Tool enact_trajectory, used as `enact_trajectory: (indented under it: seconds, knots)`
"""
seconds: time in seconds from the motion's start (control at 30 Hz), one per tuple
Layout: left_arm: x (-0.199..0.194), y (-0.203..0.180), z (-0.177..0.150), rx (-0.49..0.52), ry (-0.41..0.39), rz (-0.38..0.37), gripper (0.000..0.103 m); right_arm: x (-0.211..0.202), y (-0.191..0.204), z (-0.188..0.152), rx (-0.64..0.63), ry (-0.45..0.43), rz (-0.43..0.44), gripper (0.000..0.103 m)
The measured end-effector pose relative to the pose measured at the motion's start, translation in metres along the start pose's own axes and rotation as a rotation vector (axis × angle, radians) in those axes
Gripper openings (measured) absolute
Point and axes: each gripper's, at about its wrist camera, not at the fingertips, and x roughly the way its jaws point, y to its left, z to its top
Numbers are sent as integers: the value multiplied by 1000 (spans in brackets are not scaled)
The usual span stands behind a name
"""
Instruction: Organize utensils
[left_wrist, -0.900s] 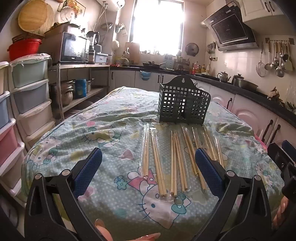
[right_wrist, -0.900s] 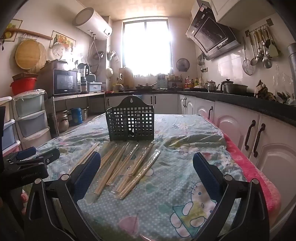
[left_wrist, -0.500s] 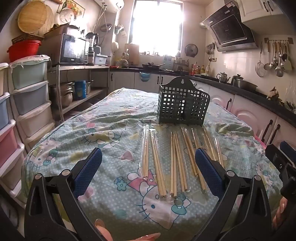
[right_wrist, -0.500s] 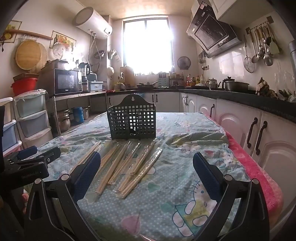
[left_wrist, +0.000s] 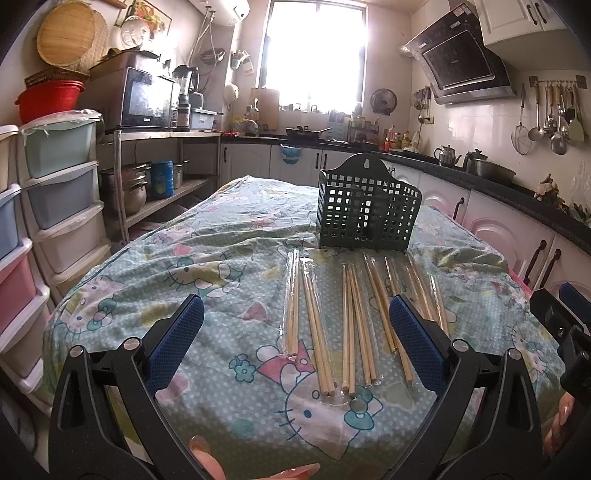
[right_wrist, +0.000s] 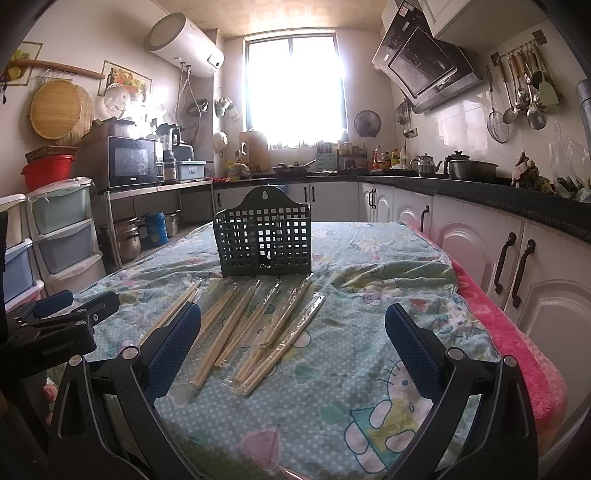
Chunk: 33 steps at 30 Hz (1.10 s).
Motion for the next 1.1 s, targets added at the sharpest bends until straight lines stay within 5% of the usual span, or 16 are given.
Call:
enact_trajectory:
  seconds: [1.1]
  knots:
    - [15, 10, 1, -7, 8, 5, 92, 4, 5, -2, 5, 16, 18, 97]
